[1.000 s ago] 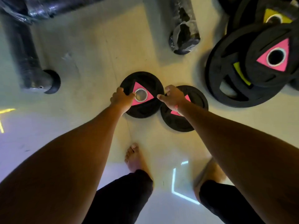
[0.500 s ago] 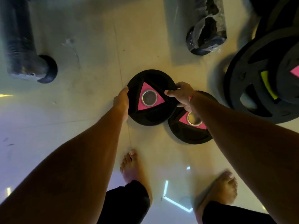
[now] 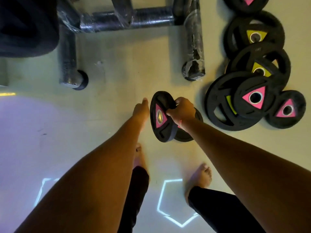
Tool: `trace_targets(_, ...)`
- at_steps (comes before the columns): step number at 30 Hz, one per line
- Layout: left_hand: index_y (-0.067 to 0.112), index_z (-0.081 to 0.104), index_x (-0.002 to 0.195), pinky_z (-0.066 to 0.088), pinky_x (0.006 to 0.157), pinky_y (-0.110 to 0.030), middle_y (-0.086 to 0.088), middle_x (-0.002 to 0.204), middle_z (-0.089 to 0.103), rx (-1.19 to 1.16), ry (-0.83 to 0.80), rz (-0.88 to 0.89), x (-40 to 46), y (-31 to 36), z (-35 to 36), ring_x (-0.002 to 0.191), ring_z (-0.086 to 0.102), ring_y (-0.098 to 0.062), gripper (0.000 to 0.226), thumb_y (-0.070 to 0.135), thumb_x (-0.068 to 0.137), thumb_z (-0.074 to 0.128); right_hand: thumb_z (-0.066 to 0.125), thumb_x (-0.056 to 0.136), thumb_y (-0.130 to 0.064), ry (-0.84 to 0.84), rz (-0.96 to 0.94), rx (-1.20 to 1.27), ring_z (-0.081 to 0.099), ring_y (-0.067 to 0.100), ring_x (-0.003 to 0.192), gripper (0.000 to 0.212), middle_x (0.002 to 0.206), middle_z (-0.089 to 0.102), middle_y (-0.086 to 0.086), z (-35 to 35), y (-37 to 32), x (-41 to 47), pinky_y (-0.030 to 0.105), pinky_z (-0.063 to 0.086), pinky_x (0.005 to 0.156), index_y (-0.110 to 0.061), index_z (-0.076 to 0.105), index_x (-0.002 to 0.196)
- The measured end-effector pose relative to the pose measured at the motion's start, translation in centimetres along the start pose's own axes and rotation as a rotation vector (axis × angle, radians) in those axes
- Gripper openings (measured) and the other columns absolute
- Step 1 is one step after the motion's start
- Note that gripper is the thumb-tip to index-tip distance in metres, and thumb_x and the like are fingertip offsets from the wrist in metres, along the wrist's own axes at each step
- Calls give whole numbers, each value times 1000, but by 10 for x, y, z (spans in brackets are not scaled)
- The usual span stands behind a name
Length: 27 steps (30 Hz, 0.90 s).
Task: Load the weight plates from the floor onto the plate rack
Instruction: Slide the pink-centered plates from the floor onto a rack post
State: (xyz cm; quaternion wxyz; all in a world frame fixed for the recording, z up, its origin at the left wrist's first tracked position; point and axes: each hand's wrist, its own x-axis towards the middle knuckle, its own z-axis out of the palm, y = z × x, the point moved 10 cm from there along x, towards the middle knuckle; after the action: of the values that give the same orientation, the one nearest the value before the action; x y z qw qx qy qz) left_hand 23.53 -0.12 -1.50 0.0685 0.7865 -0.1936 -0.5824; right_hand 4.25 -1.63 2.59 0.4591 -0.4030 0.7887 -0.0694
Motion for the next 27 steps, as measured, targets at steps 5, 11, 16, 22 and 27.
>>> trace_targets(5, 2, 34, 152, 32, 114, -43, -21, 154, 41, -10, 3, -48, -88, 3, -54, 141, 41, -37, 66, 50, 109, 22, 83, 62, -30, -104, -71, 91, 69, 26, 91, 56, 98, 73, 3, -59, -63, -71, 40, 60, 82, -18, 69, 114)
trace_targets(11, 22, 47, 148, 50, 101, -46, -10, 146, 56, -254, -80, 21, -201, 20, -117, 127, 56, -37, 76, 75, 95, 34, 86, 72, -8, -306, -148, 308, 72, 28, 92, 42, 102, 73, 13, -129, -153, -162, 36, 63, 67, -10, 69, 110)
trace_targets(16, 24, 52, 144, 51, 102, -55, -9, 140, 60, -420, -133, 116, -294, 54, -180, 122, 59, -37, 70, 72, 93, 47, 78, 81, -1, -407, -262, 367, 70, 25, 98, 44, 110, 71, 14, -192, -226, -240, 31, 59, 67, -6, 66, 123)
trace_targets(22, 28, 56, 139, 50, 102, -49, 1, 134, 64, -560, 3, 300, -412, 99, -240, 122, 59, -30, 81, 81, 78, 60, 73, 86, 3, -450, -431, 364, 70, 34, 108, 40, 113, 73, 18, -251, -295, -321, 47, 60, 83, -3, 64, 125)
trace_targets(27, 22, 62, 132, 53, 100, -47, -5, 122, 71, -699, 355, 480, -489, 129, -301, 109, 67, -29, 108, 100, 58, 51, 87, 76, -11, -274, -664, 271, 73, 33, 91, 39, 99, 74, 17, -288, -358, -381, 45, 63, 68, -3, 66, 109)
